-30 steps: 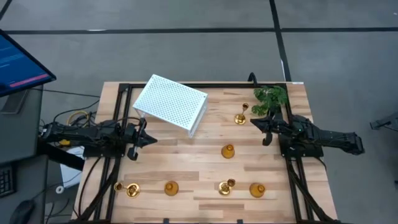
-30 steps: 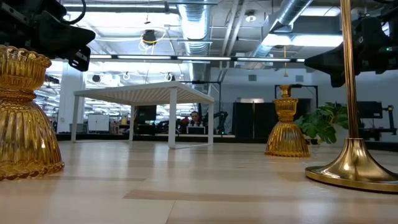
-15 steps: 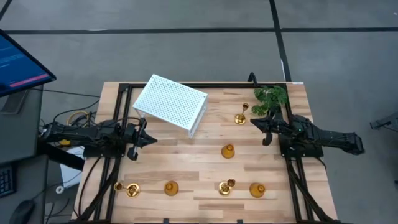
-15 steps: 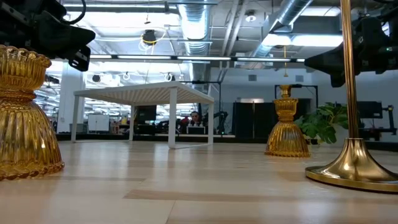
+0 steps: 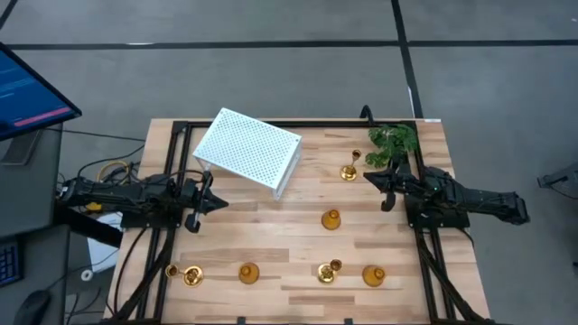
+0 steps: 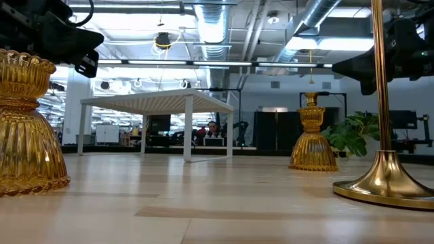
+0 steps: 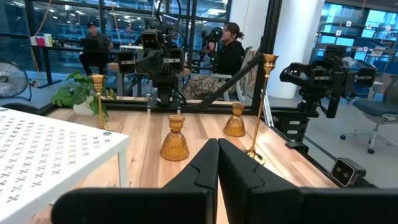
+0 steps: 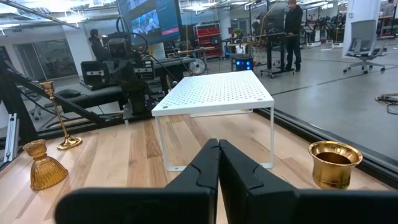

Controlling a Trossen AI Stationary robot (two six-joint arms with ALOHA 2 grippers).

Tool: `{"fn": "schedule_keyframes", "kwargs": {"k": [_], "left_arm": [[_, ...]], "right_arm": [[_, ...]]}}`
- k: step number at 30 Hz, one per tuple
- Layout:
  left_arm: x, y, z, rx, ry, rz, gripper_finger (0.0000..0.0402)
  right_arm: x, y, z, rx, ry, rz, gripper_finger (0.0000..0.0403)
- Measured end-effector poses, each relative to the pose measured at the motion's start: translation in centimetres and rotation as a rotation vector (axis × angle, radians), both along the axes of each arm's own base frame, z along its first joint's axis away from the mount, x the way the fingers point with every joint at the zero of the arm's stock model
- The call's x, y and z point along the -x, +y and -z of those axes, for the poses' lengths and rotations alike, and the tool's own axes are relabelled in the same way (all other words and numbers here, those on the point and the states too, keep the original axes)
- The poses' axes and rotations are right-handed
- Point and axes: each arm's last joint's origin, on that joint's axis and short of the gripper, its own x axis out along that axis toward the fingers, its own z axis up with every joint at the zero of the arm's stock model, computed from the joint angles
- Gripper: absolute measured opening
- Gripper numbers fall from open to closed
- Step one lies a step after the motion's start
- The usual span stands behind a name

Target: Pick & Place candle stick holders

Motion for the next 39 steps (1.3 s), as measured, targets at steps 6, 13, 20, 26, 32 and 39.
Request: {"fn": "schedule_keyframes", "kwargs": {"k": [6,13,20,26,32,39], "left_arm": [[0.0,0.1,-0.1,0.055,-0.001,-0.012,0.001],[0.1,0.1,-0.3,0.197,-0.004,0.021,0.001],[0.1,0.1,-0.5,0.246,-0.021,0.035,0.001],[0.2,0.1,-0.8,0.342,-0.038,0.064,0.001],[0.4,0.1,-1.5,0.45,-0.094,0.104,0.001],[0.9,0.6,-2.6,0.529,-0.246,0.008,0.001]], "right_arm": [[0.0,0.0,0.0,0.0,0.0,0.0,0.0],[0.0,0.0,0.0,0.0,0.0,0.0,0.0],[0.0,0.0,0.0,0.0,0.0,0.0,0.0],[0.0,0.0,-0.1,-0.047,-0.022,-0.004,0.0],[0.0,0.1,-1.0,-0.396,-0.228,-0.046,0.0],[0.4,0.1,-2.6,-0.531,-0.438,-0.086,0.0]]}}
